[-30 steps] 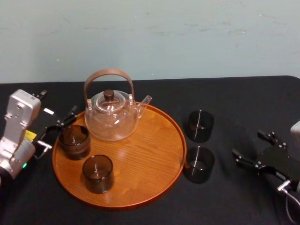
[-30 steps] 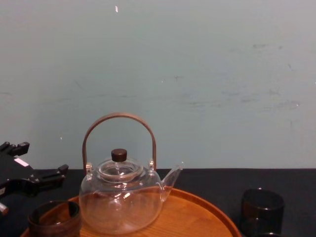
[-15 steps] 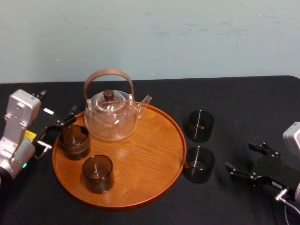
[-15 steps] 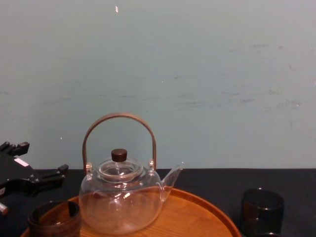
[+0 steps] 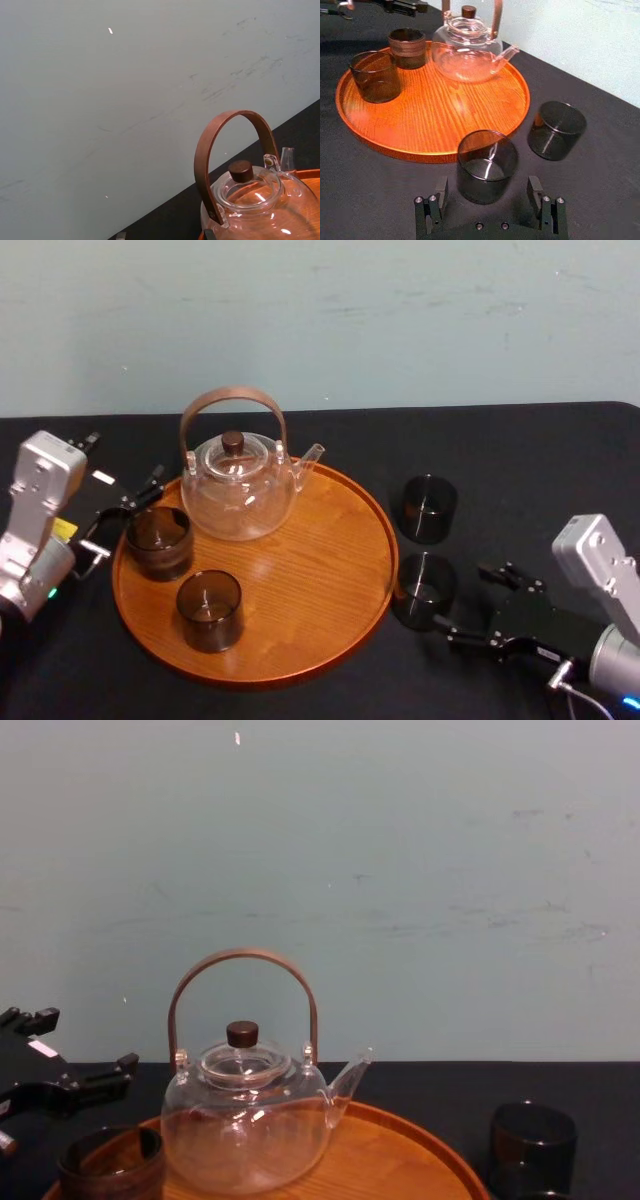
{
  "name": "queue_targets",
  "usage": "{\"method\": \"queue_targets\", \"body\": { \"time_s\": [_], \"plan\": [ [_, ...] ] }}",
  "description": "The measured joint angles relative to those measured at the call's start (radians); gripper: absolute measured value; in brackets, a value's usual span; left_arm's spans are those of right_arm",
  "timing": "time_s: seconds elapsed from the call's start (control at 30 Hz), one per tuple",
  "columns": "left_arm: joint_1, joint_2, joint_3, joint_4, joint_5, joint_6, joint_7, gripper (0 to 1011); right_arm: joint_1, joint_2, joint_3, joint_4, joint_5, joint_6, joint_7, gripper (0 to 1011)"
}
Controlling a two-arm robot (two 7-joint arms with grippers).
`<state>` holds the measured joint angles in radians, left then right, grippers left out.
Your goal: Pick up the glass from the table and place it on the tray.
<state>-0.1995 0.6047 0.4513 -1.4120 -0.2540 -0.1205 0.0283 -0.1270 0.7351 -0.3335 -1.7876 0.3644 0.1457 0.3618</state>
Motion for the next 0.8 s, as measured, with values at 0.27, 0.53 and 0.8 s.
{"method": "queue_targets", "body": {
  "time_s": [0.27,0.53,0.8],
  "plan": [
    [0.0,0.0,0.0,0.0,0.0,0.0,0.0,1001,-0.001,-0.021,0.01,0.001,-0.021,0.003,0.006,1002],
    [0.0,0.0,0.0,0.0,0.0,0.0,0.0,1001,-0.014,-0.038,0.038,0.001,-0.033,0.005,0.015,1002],
    [0.0,0.0,0.0,0.0,0.0,0.0,0.0,1001,-0.021,-0.049,0.054,0.001,-0.043,0.006,0.037,1002]
  ]
}}
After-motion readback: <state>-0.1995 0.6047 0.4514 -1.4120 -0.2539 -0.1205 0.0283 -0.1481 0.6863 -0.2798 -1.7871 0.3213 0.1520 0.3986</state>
